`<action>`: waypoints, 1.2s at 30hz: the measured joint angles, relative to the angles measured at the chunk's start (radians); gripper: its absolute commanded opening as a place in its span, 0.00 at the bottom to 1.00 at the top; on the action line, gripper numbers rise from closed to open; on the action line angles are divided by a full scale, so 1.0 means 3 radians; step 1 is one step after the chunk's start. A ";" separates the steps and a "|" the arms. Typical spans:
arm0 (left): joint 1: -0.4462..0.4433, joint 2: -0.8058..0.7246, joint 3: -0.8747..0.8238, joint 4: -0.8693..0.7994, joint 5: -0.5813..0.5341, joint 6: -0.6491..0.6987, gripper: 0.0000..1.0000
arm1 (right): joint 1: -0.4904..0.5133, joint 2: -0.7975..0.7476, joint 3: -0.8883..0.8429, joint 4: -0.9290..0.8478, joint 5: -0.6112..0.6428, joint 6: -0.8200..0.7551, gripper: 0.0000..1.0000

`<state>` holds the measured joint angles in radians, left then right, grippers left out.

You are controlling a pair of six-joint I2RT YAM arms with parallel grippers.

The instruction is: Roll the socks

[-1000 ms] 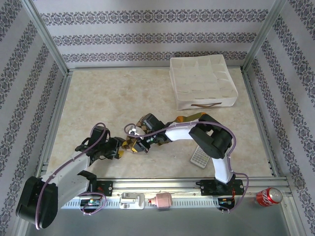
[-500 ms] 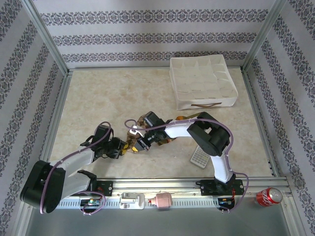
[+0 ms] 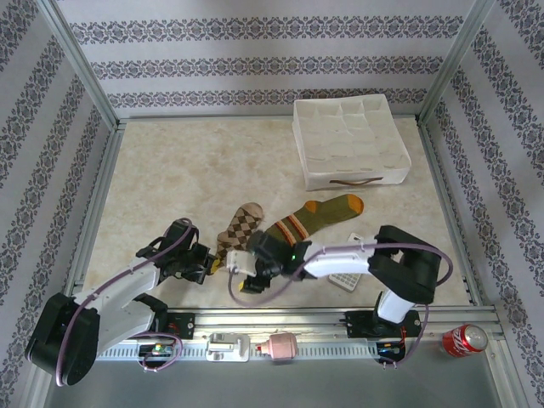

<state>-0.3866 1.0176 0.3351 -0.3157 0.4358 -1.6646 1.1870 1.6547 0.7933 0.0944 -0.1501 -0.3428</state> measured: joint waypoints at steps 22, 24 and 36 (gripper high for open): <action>-0.0015 0.0177 0.0217 -0.0261 -0.0088 -0.0014 0.00 | 0.0481 0.0779 0.0421 0.0556 0.1577 -0.0858 0.00; -0.0017 0.0142 0.0212 -0.0263 -0.0099 -0.0015 0.12 | 0.0468 0.0777 0.0434 0.0519 0.1528 -0.0821 0.00; 0.0523 -0.0399 0.0168 -0.0534 -0.0022 0.0224 0.55 | -0.0011 0.0636 0.0492 0.0158 0.0322 -0.0139 0.00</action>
<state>-0.2298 0.8978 0.3855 -0.4759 0.4294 -1.5974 1.1835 1.8454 0.9409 0.1417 -0.0536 -0.3843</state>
